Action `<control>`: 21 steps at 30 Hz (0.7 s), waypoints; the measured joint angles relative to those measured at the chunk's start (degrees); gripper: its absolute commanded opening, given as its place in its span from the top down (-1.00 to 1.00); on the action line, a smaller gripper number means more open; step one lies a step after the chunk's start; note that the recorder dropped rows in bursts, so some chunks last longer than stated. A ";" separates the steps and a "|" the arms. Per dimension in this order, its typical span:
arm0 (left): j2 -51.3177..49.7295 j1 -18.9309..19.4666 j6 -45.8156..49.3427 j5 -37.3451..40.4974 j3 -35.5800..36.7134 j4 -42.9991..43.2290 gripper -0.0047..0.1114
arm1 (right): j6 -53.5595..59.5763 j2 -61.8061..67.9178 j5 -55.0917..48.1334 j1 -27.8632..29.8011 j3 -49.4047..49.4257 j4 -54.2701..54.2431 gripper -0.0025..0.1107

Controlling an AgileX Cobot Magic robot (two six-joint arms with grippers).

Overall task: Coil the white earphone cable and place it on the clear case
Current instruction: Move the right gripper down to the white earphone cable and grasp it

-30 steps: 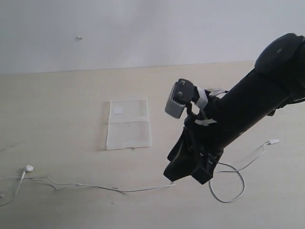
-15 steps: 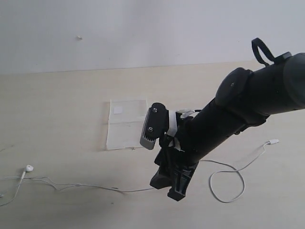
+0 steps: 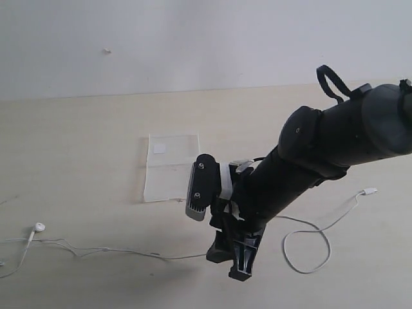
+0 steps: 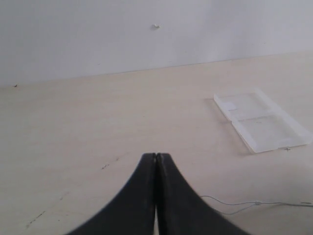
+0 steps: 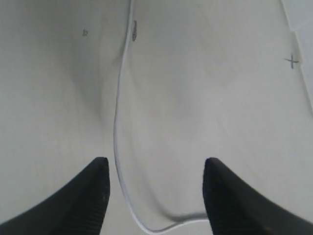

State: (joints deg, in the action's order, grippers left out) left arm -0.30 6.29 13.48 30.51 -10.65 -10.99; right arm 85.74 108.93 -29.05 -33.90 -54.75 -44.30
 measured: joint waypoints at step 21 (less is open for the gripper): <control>0.00 0.00 0.00 0.00 0.00 0.00 0.92 | -0.34 1.34 0.42 0.00 0.00 3.47 -0.04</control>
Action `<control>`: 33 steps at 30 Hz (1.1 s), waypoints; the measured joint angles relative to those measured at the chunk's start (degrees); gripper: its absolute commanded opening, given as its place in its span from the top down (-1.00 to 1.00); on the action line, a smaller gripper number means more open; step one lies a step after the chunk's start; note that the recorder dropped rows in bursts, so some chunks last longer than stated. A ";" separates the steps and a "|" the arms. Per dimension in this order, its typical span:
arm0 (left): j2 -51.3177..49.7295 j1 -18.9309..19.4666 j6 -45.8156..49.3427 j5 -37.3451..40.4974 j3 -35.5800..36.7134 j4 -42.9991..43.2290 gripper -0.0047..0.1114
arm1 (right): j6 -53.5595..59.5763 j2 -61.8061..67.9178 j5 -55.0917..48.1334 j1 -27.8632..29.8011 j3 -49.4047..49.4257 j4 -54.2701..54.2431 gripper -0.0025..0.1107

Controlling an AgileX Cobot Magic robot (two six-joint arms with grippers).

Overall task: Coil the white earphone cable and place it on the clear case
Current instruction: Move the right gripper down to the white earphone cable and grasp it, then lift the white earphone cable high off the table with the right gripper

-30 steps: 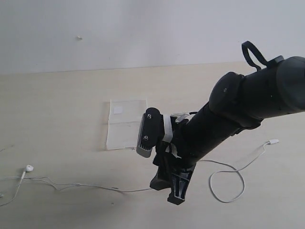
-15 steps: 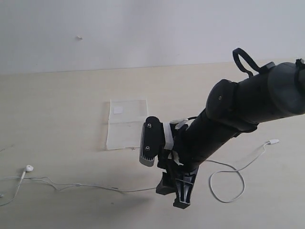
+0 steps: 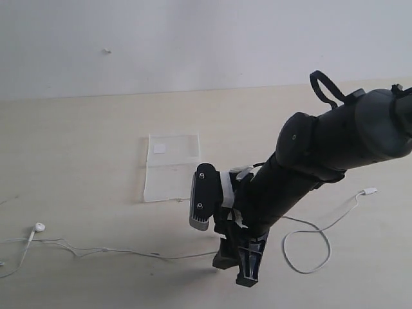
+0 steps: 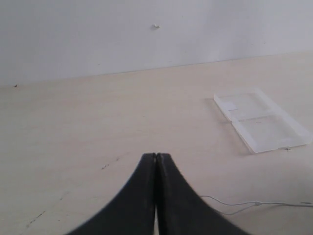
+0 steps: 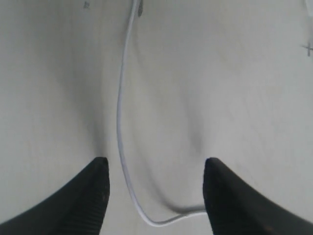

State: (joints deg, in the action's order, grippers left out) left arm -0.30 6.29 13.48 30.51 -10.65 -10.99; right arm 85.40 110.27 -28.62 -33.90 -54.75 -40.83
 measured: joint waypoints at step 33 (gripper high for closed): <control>0.00 0.00 0.00 0.00 0.00 0.00 0.92 | -8.46 -3.69 3.32 0.00 -0.71 -3.12 0.96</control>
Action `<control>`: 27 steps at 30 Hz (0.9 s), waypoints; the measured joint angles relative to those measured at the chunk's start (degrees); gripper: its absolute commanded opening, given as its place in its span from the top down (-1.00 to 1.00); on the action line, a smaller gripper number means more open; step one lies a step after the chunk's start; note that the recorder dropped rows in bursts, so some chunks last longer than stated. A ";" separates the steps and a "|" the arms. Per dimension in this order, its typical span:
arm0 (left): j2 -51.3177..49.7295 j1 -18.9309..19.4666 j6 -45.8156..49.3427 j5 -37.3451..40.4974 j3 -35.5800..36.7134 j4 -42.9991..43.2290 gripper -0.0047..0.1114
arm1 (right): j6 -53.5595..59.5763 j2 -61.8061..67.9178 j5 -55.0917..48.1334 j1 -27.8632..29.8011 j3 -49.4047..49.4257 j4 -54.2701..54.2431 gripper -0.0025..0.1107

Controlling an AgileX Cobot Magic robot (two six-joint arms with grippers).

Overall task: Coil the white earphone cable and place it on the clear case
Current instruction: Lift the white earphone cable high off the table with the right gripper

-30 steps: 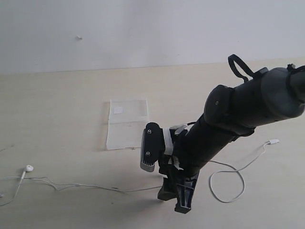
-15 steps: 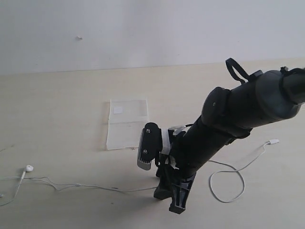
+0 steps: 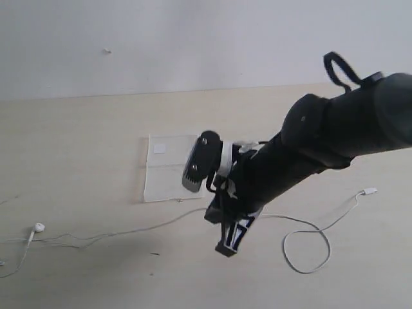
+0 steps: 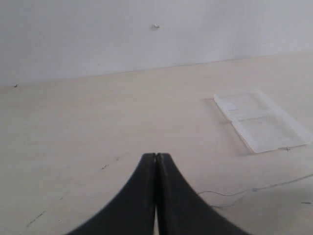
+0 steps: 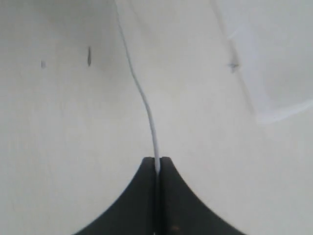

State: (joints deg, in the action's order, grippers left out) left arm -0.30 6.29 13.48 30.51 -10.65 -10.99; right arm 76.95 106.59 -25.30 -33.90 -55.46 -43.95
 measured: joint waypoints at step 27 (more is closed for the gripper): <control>0.00 0.00 0.00 0.00 0.00 0.00 0.92 | -39.46 -30.18 -23.04 0.00 -28.03 36.34 0.96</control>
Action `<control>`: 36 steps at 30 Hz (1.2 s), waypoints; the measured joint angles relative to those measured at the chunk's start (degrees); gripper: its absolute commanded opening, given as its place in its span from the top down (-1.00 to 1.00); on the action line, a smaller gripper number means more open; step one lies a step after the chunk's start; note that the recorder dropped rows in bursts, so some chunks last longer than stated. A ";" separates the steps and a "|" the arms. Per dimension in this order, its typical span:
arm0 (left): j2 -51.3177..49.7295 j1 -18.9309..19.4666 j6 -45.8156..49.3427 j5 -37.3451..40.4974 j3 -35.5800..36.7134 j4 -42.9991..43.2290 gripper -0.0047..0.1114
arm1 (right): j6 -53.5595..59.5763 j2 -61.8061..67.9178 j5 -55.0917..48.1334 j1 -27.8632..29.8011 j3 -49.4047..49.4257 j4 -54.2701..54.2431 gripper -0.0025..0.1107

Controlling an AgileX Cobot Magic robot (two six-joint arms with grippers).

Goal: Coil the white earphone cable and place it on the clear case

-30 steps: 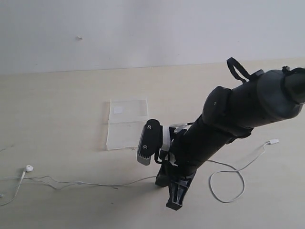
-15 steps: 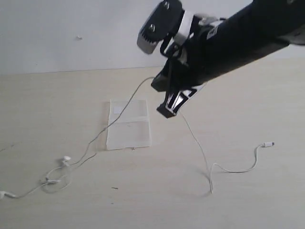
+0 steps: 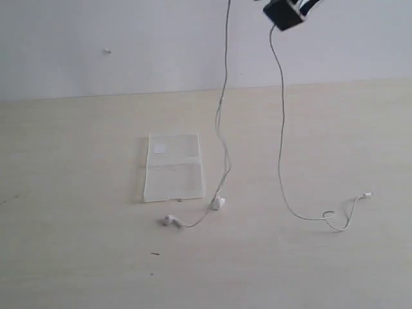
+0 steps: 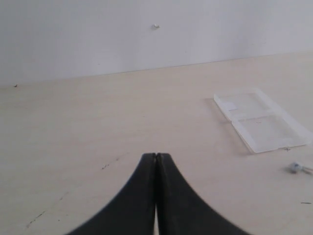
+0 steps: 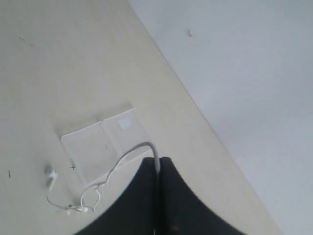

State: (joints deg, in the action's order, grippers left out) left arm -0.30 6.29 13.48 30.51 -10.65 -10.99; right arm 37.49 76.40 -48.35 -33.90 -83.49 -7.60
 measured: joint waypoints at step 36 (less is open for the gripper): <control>0.00 0.00 0.00 0.00 0.00 0.00 0.92 | 0.81 0.95 -8.45 0.00 -15.54 -4.17 0.96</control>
State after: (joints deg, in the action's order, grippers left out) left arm -0.30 6.29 13.48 30.51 -10.65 -10.99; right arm 38.29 77.36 -56.80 -33.90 -99.03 -11.77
